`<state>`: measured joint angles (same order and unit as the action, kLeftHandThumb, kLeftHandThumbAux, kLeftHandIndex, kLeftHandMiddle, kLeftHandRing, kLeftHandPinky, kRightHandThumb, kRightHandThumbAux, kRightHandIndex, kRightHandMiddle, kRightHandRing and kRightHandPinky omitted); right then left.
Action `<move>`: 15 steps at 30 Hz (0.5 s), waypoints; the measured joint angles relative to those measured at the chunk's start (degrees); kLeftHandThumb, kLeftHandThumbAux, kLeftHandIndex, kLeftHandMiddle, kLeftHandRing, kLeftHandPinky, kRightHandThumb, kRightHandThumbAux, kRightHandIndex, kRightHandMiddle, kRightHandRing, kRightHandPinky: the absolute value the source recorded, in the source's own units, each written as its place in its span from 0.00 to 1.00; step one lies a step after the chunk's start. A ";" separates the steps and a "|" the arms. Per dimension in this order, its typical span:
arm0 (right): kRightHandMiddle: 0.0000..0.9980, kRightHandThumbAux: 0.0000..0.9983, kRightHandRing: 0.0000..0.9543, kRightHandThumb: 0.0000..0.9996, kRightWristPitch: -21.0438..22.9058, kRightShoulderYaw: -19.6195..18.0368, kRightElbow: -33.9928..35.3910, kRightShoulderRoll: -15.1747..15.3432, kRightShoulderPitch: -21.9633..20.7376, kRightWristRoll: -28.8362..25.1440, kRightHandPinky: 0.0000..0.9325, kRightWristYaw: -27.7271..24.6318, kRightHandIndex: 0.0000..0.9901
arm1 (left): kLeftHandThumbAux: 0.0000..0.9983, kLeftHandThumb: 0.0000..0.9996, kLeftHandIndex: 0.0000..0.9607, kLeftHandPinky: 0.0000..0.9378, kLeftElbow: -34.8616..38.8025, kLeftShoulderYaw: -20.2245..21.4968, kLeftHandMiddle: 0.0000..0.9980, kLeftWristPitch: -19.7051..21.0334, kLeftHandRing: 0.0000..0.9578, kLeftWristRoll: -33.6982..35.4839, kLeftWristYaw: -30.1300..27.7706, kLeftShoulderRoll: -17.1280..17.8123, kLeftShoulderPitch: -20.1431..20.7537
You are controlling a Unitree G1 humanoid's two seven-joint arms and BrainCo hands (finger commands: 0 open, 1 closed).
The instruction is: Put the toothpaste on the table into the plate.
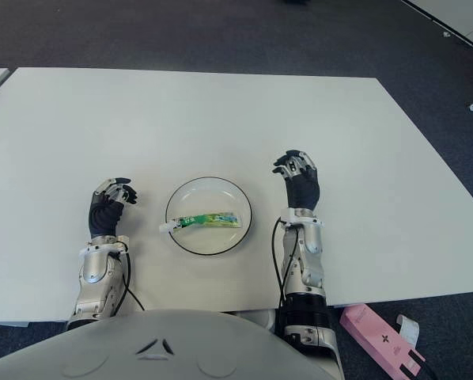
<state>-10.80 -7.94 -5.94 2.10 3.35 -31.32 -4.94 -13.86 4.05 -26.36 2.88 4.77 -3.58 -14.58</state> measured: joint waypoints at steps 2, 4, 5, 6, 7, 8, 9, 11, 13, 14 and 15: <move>0.59 0.73 0.62 0.71 0.51 -1.23 -1.01 -0.43 -0.38 -0.02 0.64 0.23 0.44 | 0.72 0.70 0.45 0.62 0.01 0.00 0.61 0.01 0.62 -0.01 0.00 0.00 -0.02; 0.59 0.73 0.62 0.71 0.84 -2.19 -1.77 -0.96 -0.73 0.02 0.64 0.31 0.44 | 0.72 0.70 0.45 0.63 0.05 0.00 0.61 0.01 0.62 -0.01 0.00 0.00 -0.03; 0.59 0.73 0.62 0.71 0.84 -2.64 -2.22 -1.29 -0.95 0.10 0.64 0.48 0.44 | 0.72 0.70 0.45 0.63 0.09 0.01 0.61 0.05 0.62 -0.02 0.00 -0.01 -0.03; 0.59 0.73 0.62 0.71 0.84 -2.98 -2.67 -1.65 -1.17 0.21 0.64 0.62 0.44 | 0.72 0.70 0.45 0.62 0.11 0.01 0.61 0.12 0.62 -0.02 0.01 -0.02 -0.02; 0.59 0.73 0.62 0.71 0.82 -3.35 -3.06 -2.01 -1.34 0.47 0.64 0.82 0.44 | 0.72 0.70 0.45 0.62 0.15 0.02 0.60 0.22 0.62 -0.04 0.01 -0.03 -0.02; 0.59 0.73 0.62 0.71 0.78 -3.69 -3.50 -2.41 -1.50 0.76 0.64 1.02 0.44 | 0.72 0.70 0.45 0.62 0.18 0.01 0.60 0.27 0.62 -0.04 0.01 -0.04 -0.01; 0.59 0.73 0.62 0.71 0.57 -4.06 -4.03 -2.80 -1.66 1.17 0.64 1.27 0.44 | 0.72 0.70 0.45 0.62 0.22 0.02 0.60 0.37 0.62 -0.04 0.01 -0.04 -0.01; 0.59 0.73 0.62 0.71 0.06 -4.62 -5.06 -3.53 -1.95 2.11 0.64 1.86 0.44 | 0.72 0.70 0.45 0.62 0.27 0.02 0.60 0.53 0.62 -0.05 0.01 -0.04 0.01; 0.59 0.73 0.62 0.71 -0.26 -4.99 -5.77 -4.17 -2.08 2.96 0.64 2.54 0.44 | 0.72 0.70 0.45 0.62 0.30 0.03 0.60 0.65 0.62 -0.05 0.01 -0.04 0.03; 0.59 0.73 0.62 0.71 -0.47 -5.21 -6.20 -4.51 -2.19 3.38 0.64 2.99 0.44 | 0.72 0.70 0.45 0.62 0.30 0.04 0.60 0.68 0.62 -0.06 0.01 -0.04 0.03; 0.59 0.73 0.62 0.71 -0.97 -5.50 -6.81 -4.85 -2.42 4.22 0.64 3.57 0.44 | 0.72 0.70 0.45 0.62 0.30 0.06 0.60 0.71 0.62 -0.05 0.01 -0.04 0.03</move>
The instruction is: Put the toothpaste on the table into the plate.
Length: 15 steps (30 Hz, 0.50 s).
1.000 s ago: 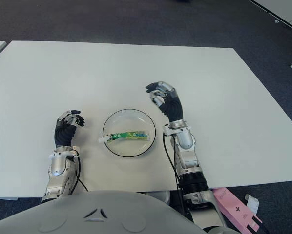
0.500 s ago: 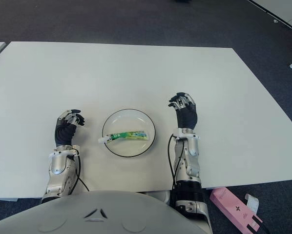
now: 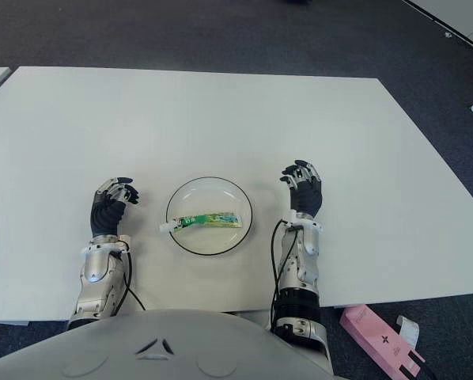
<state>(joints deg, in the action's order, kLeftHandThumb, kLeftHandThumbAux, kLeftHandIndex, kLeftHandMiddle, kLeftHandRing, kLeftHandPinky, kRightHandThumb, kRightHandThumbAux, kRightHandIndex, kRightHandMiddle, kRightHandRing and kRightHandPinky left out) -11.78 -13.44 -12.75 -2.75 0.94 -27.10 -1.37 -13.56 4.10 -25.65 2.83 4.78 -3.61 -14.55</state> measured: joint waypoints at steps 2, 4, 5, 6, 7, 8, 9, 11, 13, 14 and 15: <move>0.59 0.73 0.62 0.71 -0.77 -0.44 -1.19 -0.34 -0.34 1.22 0.65 1.14 0.44 | 0.72 0.70 0.45 0.62 0.01 0.02 0.60 0.04 0.62 0.00 0.00 0.00 0.01; 0.59 0.73 0.62 0.71 -1.51 -0.78 -2.46 -0.52 -0.71 2.59 0.66 2.03 0.44 | 0.72 0.70 0.45 0.61 0.02 0.03 0.60 0.04 0.62 0.01 0.00 0.00 0.00; 0.60 0.73 0.63 0.71 -1.82 -0.91 -3.00 -0.56 -0.90 3.10 0.66 2.29 0.44 | 0.72 0.70 0.45 0.61 0.02 0.04 0.60 0.04 0.62 0.01 0.00 0.00 0.00; 0.60 0.73 0.63 0.71 -2.17 -1.09 -3.41 -0.59 -1.05 3.50 0.66 2.46 0.44 | 0.72 0.70 0.45 0.61 0.02 0.05 0.60 0.04 0.62 0.01 0.00 0.00 0.00; 0.60 0.73 0.63 0.71 -2.53 -1.28 -3.78 -0.60 -1.16 3.85 0.66 2.54 0.44 | 0.72 0.70 0.45 0.61 0.03 0.07 0.60 0.04 0.61 0.01 0.00 0.01 -0.01; 0.60 0.73 0.64 0.71 -2.99 -1.37 -4.18 -0.61 -1.26 4.21 0.66 2.52 0.44 | 0.72 0.70 0.45 0.61 0.04 0.09 0.60 0.06 0.61 0.01 0.00 0.01 -0.01; 0.61 0.73 0.64 0.71 -3.47 -1.41 -4.65 -0.62 -1.33 4.51 0.66 2.48 0.44 | 0.72 0.70 0.45 0.61 0.04 0.11 0.60 0.09 0.61 0.02 0.00 0.01 -0.01; 0.61 0.73 0.64 0.71 -4.29 -1.42 -5.57 -0.64 -1.41 5.02 0.66 2.33 0.44 | 0.72 0.70 0.45 0.60 0.06 0.11 0.60 0.14 0.61 0.04 0.00 0.01 -0.01; 0.61 0.73 0.64 0.71 -5.29 -1.40 -6.62 -0.64 -1.44 5.64 0.65 2.17 0.44 | 0.72 0.70 0.45 0.60 0.12 0.12 0.59 0.26 0.61 0.07 0.00 0.01 -0.01; 0.61 0.73 0.64 0.70 -5.72 -1.41 -7.13 -0.64 -1.47 6.04 0.65 2.09 0.44 | 0.72 0.70 0.45 0.60 0.16 0.13 0.59 0.34 0.61 0.08 0.00 0.01 -0.01; 0.61 0.73 0.64 0.70 -6.07 -1.41 -7.50 -0.64 -1.47 6.36 0.64 2.06 0.44 | 0.72 0.70 0.45 0.60 0.19 0.13 0.59 0.41 0.61 0.08 0.00 0.01 -0.01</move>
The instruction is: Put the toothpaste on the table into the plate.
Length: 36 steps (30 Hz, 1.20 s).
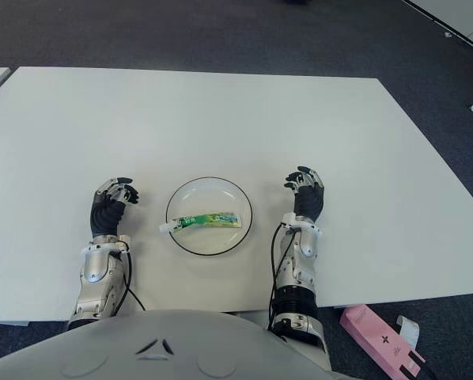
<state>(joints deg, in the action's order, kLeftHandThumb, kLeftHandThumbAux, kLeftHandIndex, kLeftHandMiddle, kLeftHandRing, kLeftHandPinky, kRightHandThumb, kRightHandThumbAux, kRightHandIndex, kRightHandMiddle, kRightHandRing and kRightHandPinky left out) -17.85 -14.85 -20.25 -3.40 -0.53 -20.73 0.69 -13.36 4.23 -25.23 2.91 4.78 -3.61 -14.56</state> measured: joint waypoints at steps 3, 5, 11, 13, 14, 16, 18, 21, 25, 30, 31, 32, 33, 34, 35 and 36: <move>0.61 0.72 0.63 0.70 -1.12 0.01 -0.93 -0.01 0.00 0.80 0.63 -0.07 0.44 | 0.72 0.70 0.45 0.61 0.10 0.01 0.60 0.23 0.61 0.00 0.00 0.00 -0.01; 0.61 0.72 0.63 0.71 -1.69 0.08 -1.26 -0.02 0.00 1.40 0.62 -0.10 0.44 | 0.72 0.70 0.45 0.62 0.12 0.01 0.60 0.23 0.61 0.01 0.00 0.00 -0.04; 0.60 0.72 0.61 0.71 -2.12 0.69 -1.25 0.00 0.37 2.41 0.60 -1.52 0.44 | 0.72 0.70 0.45 0.62 0.16 -0.01 0.59 0.00 0.62 0.41 -0.06 -0.02 -0.14; 0.60 0.72 0.61 0.71 -2.12 1.01 -1.13 0.00 0.66 2.56 0.60 -2.22 0.44 | 0.72 0.70 0.45 0.62 0.16 -0.02 0.59 -0.05 0.62 0.46 -0.06 -0.02 -0.14; 0.60 0.72 0.60 0.71 -2.13 1.20 -0.95 -0.01 0.91 2.64 0.60 -2.68 0.44 | 0.72 0.70 0.45 0.62 0.16 -0.02 0.59 -0.06 0.62 0.46 -0.06 -0.02 -0.14; 0.60 0.72 0.60 0.71 -2.21 1.68 -0.45 -0.06 1.58 2.85 0.59 -3.46 0.44 | 0.72 0.70 0.45 0.62 0.16 -0.02 0.59 -0.06 0.62 0.45 -0.05 -0.02 -0.14; 0.60 0.72 0.60 0.71 -2.32 2.33 0.02 -0.04 2.36 3.18 0.59 -4.06 0.44 | 0.72 0.70 0.45 0.62 0.16 -0.02 0.59 -0.05 0.62 0.44 -0.04 -0.02 -0.14; 0.60 0.72 0.59 0.71 -2.46 3.15 0.76 -0.02 3.41 3.75 0.59 -4.66 0.44 | 0.72 0.70 0.45 0.61 0.21 -0.02 0.59 0.17 0.62 0.42 -0.04 -0.02 -0.14; 0.60 0.72 0.59 0.71 -2.60 4.07 1.59 0.01 4.60 4.68 0.59 -4.76 0.44 | 0.72 0.70 0.45 0.60 0.34 -0.02 0.60 0.53 0.61 0.43 -0.04 -0.02 -0.14; 0.60 0.72 0.59 0.71 -2.59 5.13 2.36 0.05 5.29 5.61 0.59 -4.48 0.44 | 0.72 0.70 0.45 0.60 0.49 -0.02 0.59 0.87 0.61 0.51 -0.04 -0.02 -0.14; 0.60 0.72 0.59 0.71 -2.57 5.28 2.60 0.06 5.38 5.96 0.59 -4.26 0.44 | 0.72 0.70 0.45 0.60 0.51 -0.02 0.59 0.88 0.61 0.57 -0.05 -0.02 -0.16; 0.60 0.72 0.59 0.71 -2.56 5.51 2.88 0.06 5.52 6.24 0.59 -3.91 0.44 | 0.72 0.70 0.45 0.60 0.54 -0.02 0.59 0.88 0.61 0.65 -0.06 -0.02 -0.18; 0.60 0.72 0.59 0.71 -2.50 5.75 3.13 0.07 5.66 6.59 0.59 -3.52 0.44 | 0.72 0.70 0.45 0.60 0.56 -0.01 0.59 0.88 0.61 0.82 -0.12 -0.02 -0.19; 0.60 0.72 0.59 0.71 -2.44 5.94 3.32 0.07 5.80 6.94 0.59 -3.25 0.44 | 0.72 0.70 0.45 0.60 0.57 -0.02 0.59 0.88 0.61 0.97 -0.24 -0.02 -0.20; 0.60 0.72 0.59 0.71 -2.29 6.11 3.53 0.08 5.97 7.19 0.59 -2.97 0.44 | 0.72 0.70 0.45 0.60 0.58 -0.02 0.59 0.87 0.61 1.07 -0.37 -0.02 -0.20; 0.60 0.72 0.59 0.71 -2.04 6.30 3.78 0.10 6.16 7.37 0.59 -2.66 0.44 | 0.72 0.70 0.45 0.60 0.59 -0.02 0.59 0.87 0.61 1.18 -0.47 -0.02 -0.20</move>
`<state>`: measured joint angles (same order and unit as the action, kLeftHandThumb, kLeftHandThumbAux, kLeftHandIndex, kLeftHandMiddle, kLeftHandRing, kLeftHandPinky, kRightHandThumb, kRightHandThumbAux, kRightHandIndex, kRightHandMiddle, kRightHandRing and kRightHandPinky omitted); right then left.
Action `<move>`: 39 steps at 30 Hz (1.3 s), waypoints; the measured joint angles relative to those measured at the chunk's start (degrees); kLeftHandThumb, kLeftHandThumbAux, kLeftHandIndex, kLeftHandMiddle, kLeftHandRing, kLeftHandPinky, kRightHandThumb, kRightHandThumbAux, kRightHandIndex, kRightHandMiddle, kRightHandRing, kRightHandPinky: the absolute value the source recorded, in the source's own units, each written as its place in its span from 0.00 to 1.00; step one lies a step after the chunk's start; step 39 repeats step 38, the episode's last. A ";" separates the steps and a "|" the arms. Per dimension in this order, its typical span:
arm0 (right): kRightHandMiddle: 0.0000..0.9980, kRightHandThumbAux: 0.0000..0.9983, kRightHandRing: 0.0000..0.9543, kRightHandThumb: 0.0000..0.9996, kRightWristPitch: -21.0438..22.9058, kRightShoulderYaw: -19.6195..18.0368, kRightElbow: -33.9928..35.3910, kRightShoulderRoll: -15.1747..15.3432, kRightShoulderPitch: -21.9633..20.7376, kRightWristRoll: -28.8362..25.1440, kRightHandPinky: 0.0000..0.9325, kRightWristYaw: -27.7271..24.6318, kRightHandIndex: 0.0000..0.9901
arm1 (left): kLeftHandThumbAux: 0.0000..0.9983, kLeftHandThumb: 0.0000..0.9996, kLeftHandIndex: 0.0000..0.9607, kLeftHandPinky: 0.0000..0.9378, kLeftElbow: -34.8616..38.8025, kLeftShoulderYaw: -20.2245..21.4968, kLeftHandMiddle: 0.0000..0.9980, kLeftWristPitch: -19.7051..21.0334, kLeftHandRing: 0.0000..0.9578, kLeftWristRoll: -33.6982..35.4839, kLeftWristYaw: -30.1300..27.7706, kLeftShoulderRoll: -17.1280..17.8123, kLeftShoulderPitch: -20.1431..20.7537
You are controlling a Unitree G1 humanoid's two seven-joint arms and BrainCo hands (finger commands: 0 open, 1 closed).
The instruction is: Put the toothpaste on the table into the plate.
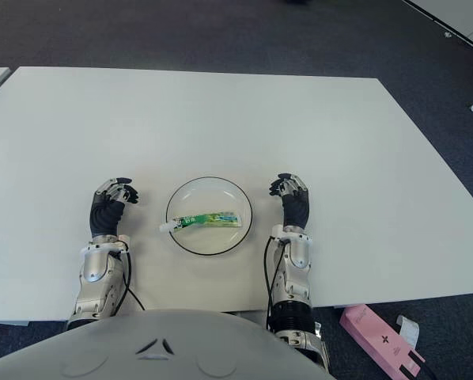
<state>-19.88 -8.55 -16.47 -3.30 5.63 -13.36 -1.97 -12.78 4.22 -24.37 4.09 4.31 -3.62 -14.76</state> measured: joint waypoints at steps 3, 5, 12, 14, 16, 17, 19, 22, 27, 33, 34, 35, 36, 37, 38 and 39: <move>0.60 0.72 0.59 0.71 0.76 0.67 0.70 0.07 0.67 0.87 0.59 0.81 0.44 | 0.72 0.70 0.45 0.60 0.00 0.00 0.59 -0.06 0.61 0.26 -0.17 0.00 -0.03; 0.59 0.72 0.59 0.71 0.99 1.03 0.89 0.11 1.04 1.46 0.59 1.18 0.44 | 0.72 0.70 0.45 0.60 0.00 0.00 0.59 -0.10 0.61 0.34 -0.20 0.00 -0.05; 0.59 0.72 0.59 0.71 1.33 1.80 1.86 0.19 1.92 2.53 0.58 1.72 0.44 | 0.72 0.70 0.45 0.60 0.01 -0.01 0.59 -0.27 0.61 0.33 -0.20 0.01 -0.16; 0.59 0.72 0.59 0.71 1.48 2.06 2.30 0.22 2.32 2.66 0.58 1.74 0.44 | 0.72 0.70 0.45 0.61 0.10 -0.03 0.59 -0.27 0.61 0.30 -0.20 0.02 -0.24; 0.59 0.72 0.59 0.71 1.56 2.29 2.68 0.25 2.68 2.72 0.58 1.76 0.44 | 0.72 0.70 0.45 0.61 0.22 -0.06 0.59 -0.27 0.61 0.28 -0.21 0.05 -0.36; 0.59 0.72 0.59 0.71 1.64 2.40 2.89 0.27 2.86 2.75 0.58 1.78 0.44 | 0.72 0.70 0.45 0.61 0.29 -0.08 0.60 -0.27 0.61 0.28 -0.21 0.06 -0.43; 0.59 0.72 0.59 0.71 1.73 2.60 3.16 0.29 3.11 2.75 0.58 1.78 0.44 | 0.72 0.70 0.45 0.61 0.41 -0.12 0.60 -0.27 0.61 0.29 -0.36 0.09 -0.57; 0.58 0.72 0.58 0.71 2.00 2.86 3.52 0.32 3.36 2.72 0.58 1.73 0.44 | 0.72 0.70 0.45 0.60 0.58 -0.18 0.59 -0.27 0.61 0.33 -0.43 0.10 -0.78; 0.58 0.72 0.58 0.71 2.04 3.08 3.81 0.34 3.69 2.59 0.58 1.43 0.44 | 0.72 0.70 0.45 0.59 0.75 -0.24 0.59 -0.28 0.61 0.41 -0.63 0.08 -0.98; 0.58 0.72 0.58 0.71 2.05 3.16 4.19 0.38 4.10 2.52 0.58 1.09 0.44 | 0.72 0.70 0.45 0.60 0.82 -0.24 0.60 -0.44 0.61 0.39 -0.68 0.00 -1.11; 0.58 0.72 0.58 0.71 2.05 3.17 4.25 0.39 4.16 2.52 0.58 1.06 0.44 | 0.72 0.70 0.45 0.61 0.82 -0.25 0.60 -0.46 0.61 0.39 -0.68 -0.01 -1.12; 0.58 0.72 0.58 0.71 2.06 3.20 4.30 0.39 4.22 2.52 0.58 1.05 0.44 | 0.72 0.70 0.45 0.61 0.83 -0.25 0.60 -0.48 0.61 0.39 -0.68 0.00 -1.13; 0.58 0.72 0.58 0.71 2.06 3.22 4.36 0.40 4.28 2.52 0.58 1.03 0.44 | 0.72 0.70 0.45 0.61 0.83 -0.25 0.60 -0.49 0.61 0.39 -0.68 0.00 -1.15; 0.58 0.72 0.58 0.71 2.06 3.23 4.42 0.40 4.34 2.52 0.58 1.02 0.44 | 0.72 0.70 0.45 0.61 0.84 -0.26 0.60 -0.52 0.61 0.39 -0.69 0.00 -1.17; 0.58 0.72 0.58 0.71 2.06 3.25 4.47 0.41 4.41 2.52 0.58 1.00 0.44 | 0.72 0.70 0.45 0.61 0.84 -0.27 0.60 -0.58 0.61 0.39 -0.70 0.00 -1.19; 0.58 0.72 0.58 0.71 2.06 3.25 4.47 0.41 4.41 2.52 0.58 1.00 0.44 | 0.72 0.70 0.45 0.61 0.84 -0.27 0.60 -0.58 0.61 0.39 -0.70 0.00 -1.19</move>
